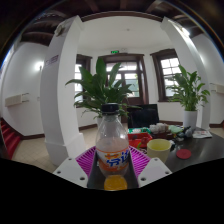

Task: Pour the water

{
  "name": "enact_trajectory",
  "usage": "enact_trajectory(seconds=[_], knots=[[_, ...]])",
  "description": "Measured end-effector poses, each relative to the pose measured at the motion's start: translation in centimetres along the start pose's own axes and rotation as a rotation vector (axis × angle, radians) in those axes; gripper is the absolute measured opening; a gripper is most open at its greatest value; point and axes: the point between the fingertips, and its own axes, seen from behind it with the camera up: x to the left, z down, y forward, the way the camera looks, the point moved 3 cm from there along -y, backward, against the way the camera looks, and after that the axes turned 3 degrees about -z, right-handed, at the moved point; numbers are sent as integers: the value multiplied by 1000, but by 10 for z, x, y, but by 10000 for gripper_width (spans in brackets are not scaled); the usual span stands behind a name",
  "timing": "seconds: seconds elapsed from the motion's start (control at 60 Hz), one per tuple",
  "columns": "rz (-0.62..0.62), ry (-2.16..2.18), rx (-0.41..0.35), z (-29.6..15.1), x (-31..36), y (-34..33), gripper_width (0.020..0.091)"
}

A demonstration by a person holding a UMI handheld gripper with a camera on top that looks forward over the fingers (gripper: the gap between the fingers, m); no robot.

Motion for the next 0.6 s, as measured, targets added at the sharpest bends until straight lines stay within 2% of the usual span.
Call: enact_trajectory(seconds=[0.1, 0.183, 0.2, 0.35, 0.417, 0.6], knots=[[-7, 17, -20, -3, 3, -1, 458], [7, 39, -30, -22, 1, -7, 377], [2, 37, -37, -8, -12, -1, 368], [-11, 23, -41, -18, 4, 1, 368], [-17, 17, -41, -8, -2, 4, 367], [-2, 175, 3, -13, -2, 18, 367]])
